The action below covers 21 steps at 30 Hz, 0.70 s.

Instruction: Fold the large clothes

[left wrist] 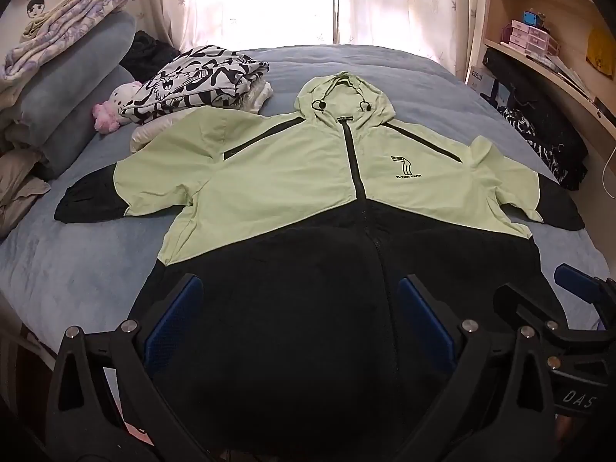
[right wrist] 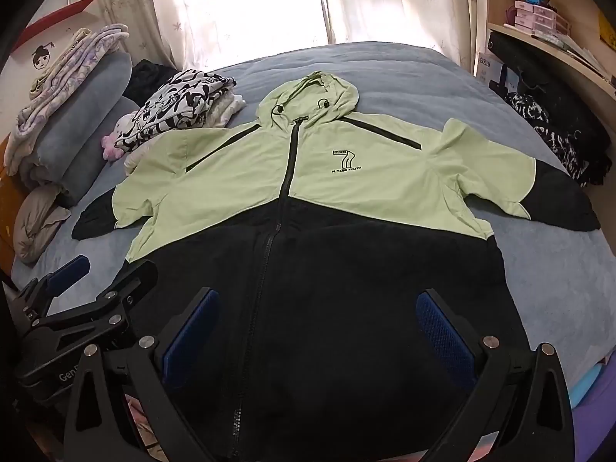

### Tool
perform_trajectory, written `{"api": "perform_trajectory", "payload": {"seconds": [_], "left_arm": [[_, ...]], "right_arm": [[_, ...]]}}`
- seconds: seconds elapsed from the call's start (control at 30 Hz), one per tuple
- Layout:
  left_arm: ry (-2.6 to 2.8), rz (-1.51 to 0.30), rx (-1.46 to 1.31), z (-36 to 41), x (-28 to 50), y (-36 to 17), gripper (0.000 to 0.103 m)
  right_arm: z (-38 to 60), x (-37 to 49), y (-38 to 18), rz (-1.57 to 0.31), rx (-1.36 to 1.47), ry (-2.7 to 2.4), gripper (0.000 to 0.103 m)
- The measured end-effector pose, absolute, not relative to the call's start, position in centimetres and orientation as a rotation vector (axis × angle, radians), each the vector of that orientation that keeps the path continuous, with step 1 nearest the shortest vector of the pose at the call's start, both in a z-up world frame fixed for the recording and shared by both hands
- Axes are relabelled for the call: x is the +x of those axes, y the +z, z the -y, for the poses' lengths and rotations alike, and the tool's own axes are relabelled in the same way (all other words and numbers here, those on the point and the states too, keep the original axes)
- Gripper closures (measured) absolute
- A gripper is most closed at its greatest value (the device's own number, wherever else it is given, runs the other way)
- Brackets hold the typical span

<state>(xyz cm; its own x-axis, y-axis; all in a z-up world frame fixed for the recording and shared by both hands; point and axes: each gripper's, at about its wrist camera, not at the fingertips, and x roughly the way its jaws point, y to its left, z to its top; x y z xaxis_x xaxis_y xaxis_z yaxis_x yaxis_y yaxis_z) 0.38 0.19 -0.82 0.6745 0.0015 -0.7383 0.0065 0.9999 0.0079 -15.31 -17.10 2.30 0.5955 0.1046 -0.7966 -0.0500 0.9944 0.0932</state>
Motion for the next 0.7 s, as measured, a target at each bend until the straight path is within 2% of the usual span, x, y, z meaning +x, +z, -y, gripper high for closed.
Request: {"api": "perform_trajectory", "payload": {"seconds": [0.7], "left_arm": [[0.005, -0.843, 0.002, -0.73, -0.24, -1.23, 0.003]], "right_arm": [[16.70, -15.68, 2.23, -0.927, 0.059, 0.091, 0.000]]}}
